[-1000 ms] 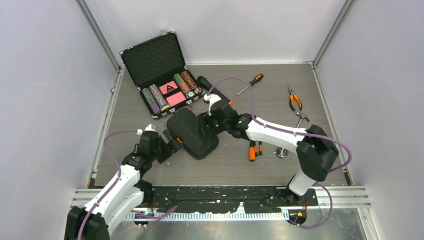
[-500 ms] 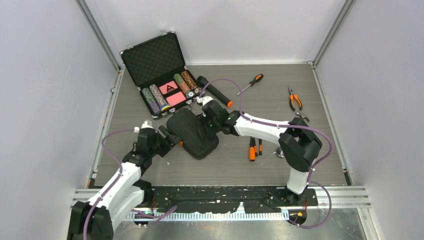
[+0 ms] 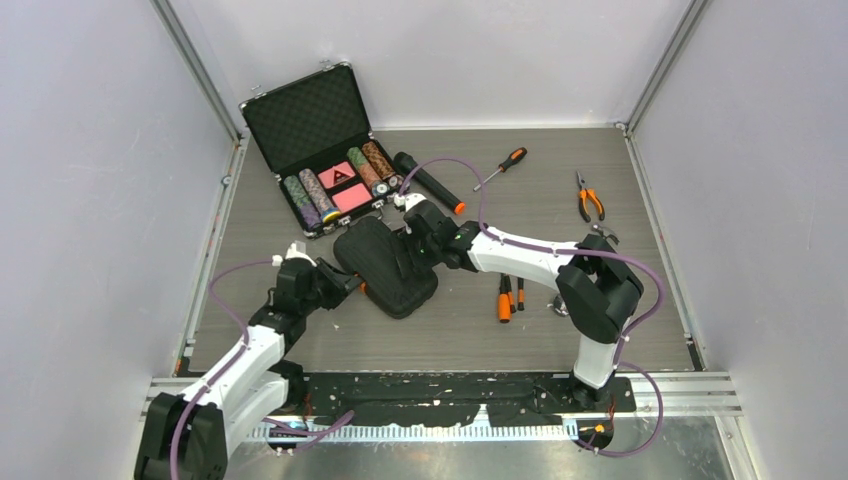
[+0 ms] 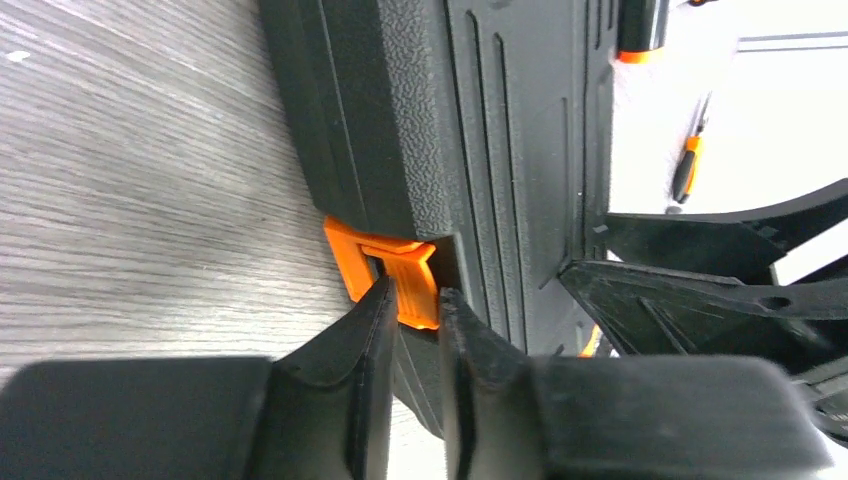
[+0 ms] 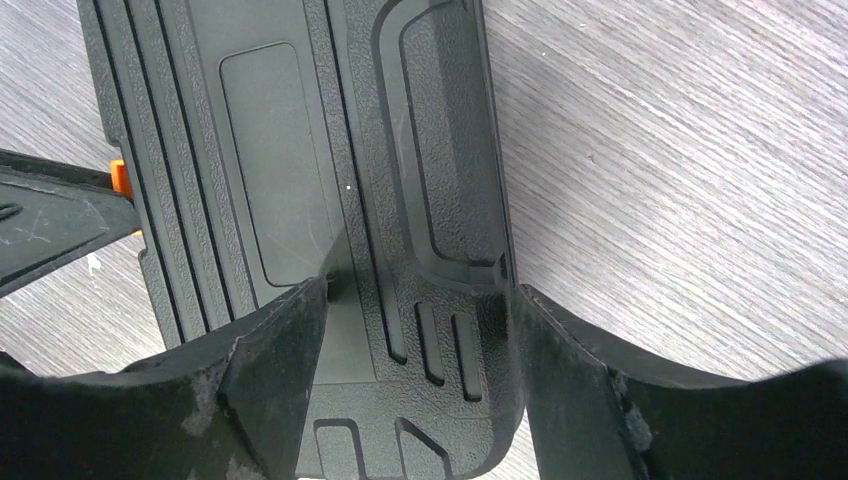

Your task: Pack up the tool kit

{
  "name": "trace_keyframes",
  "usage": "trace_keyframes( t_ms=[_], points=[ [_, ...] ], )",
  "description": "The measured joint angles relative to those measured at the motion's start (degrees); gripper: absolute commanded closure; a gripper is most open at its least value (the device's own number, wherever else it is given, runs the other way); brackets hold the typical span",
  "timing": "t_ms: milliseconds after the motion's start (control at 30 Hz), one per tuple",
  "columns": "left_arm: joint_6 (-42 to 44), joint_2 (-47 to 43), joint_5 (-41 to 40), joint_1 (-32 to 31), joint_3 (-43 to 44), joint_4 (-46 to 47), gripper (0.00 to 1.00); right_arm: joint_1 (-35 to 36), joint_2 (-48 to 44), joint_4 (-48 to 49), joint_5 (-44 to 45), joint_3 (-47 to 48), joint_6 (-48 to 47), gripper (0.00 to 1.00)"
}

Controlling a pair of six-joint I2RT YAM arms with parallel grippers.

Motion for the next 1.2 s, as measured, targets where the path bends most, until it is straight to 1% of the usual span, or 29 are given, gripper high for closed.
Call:
trace_keyframes(
  t_ms=[167,300,367,400,433,533,600,700,767,800,900,967,1200],
  points=[
    [-2.21,-1.33,1.77,1.46,-2.27,2.64,1.00,-0.55,0.26,-0.68,-0.20,0.33,1.51,0.30],
    [-4.04,-3.74,2.86,3.78,-5.05,4.00,1.00,-1.42,0.31,-1.11,-0.50,0.33,3.17,0.31],
    [-4.37,-4.63,1.90,5.33,-7.72,2.21,1.00,-2.05,0.44,-1.36,-1.20,0.33,4.20,0.31],
    [-4.42,-4.72,1.60,5.79,-8.76,0.90,0.98,-2.32,0.52,-1.33,-1.64,0.33,4.61,0.31],
    [-5.44,-5.25,2.03,6.38,-9.99,0.02,0.92,-2.47,0.55,-1.36,-1.97,0.33,4.87,0.31],
    [-4.85,-9.66,1.29,7.34,-10.21,-3.37,0.67,-2.75,0.57,-1.46,-2.73,0.33,5.62,0.32],
    [-4.37,-12.48,1.16,7.52,-10.19,-5.70,0.53,-2.89,0.57,-1.44,-3.08,0.33,5.66,0.31],
    [-3.93,-15.96,1.09,7.65,-9.92,-7.76,0.37,-3.02,0.57,-1.42,-3.67,0.33,5.62,0.29],
    [-3.34,-17.79,0.81,7.65,-9.18,-9.20,0.30,-3.02,0.50,-1.46,-3.82,0.33,5.55,0.27],
    [-2.82,-18.18,0.83,7.65,-8.63,-9.60,0.25,-2.99,0.42,-1.66,-3.78,0.33,5.35,0.25],
    [-1.66,-17.64,1.36,7.65,-7.23,-9.11,0.08,-2.99,-0.44,-3.54,-3.23,0.33,4.15,0.21],
    [-1.09,-15.52,2.62,7.67,-6.58,-7.65,0.01,-2.99,-1.22,-5.27,-2.43,0.33,2.99,0.19],
    [1.92,-4.22,6.40,7.74,-2.89,-2.47,0.00,-2.99,-2.21,-9.75,-0.96,2.54,-0.02,0.17]
  ],
)
